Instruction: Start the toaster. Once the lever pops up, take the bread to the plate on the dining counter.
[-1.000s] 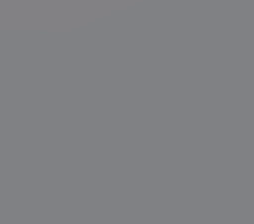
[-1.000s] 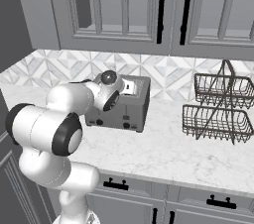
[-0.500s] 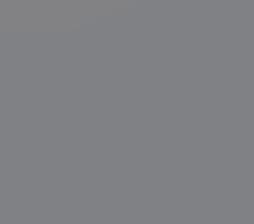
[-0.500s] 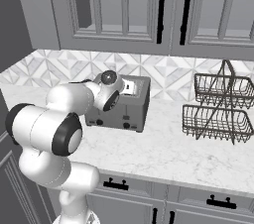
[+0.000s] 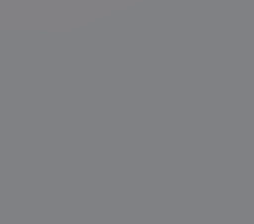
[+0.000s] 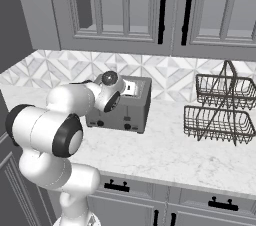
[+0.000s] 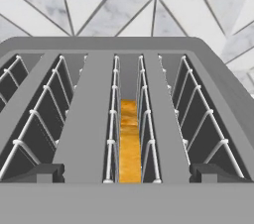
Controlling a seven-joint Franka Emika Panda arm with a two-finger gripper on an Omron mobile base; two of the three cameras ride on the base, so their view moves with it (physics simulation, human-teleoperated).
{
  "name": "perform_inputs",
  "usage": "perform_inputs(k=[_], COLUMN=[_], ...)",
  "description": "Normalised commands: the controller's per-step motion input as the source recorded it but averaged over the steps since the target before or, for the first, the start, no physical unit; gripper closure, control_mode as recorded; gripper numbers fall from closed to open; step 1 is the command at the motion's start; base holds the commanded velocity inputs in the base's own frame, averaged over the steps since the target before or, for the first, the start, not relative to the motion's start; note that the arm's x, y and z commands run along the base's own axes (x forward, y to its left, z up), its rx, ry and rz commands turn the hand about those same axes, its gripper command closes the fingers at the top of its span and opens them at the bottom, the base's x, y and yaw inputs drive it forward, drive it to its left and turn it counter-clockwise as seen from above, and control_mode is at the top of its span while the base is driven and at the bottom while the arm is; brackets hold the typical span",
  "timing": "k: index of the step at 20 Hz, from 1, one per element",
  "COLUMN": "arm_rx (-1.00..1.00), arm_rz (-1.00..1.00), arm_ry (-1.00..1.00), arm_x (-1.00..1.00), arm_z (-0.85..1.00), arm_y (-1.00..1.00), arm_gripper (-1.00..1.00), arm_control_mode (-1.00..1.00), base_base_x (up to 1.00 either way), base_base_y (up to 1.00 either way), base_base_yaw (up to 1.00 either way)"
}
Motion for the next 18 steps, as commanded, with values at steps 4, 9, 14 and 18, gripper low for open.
perform_inputs(k=[4,9,14,18], arm_rx=[0.00,0.00,0.00,0.00], arm_rz=[0.00,0.00,0.00,0.00], arm_ry=[0.00,0.00,0.00,0.00], arm_x=[0.00,0.00,0.00,0.00], arm_z=[0.00,0.00,0.00,0.00], arm_y=[0.00,0.00,0.00,0.00], arm_gripper=[-1.00,-1.00,-1.00,-1.00], arm_control_mode=[-1.00,-1.00,-1.00,-1.00], base_base_x=[0.00,0.00,0.00,0.00], base_base_y=[0.00,0.00,0.00,0.00], base_base_yaw=[0.00,0.00,0.00,0.00])
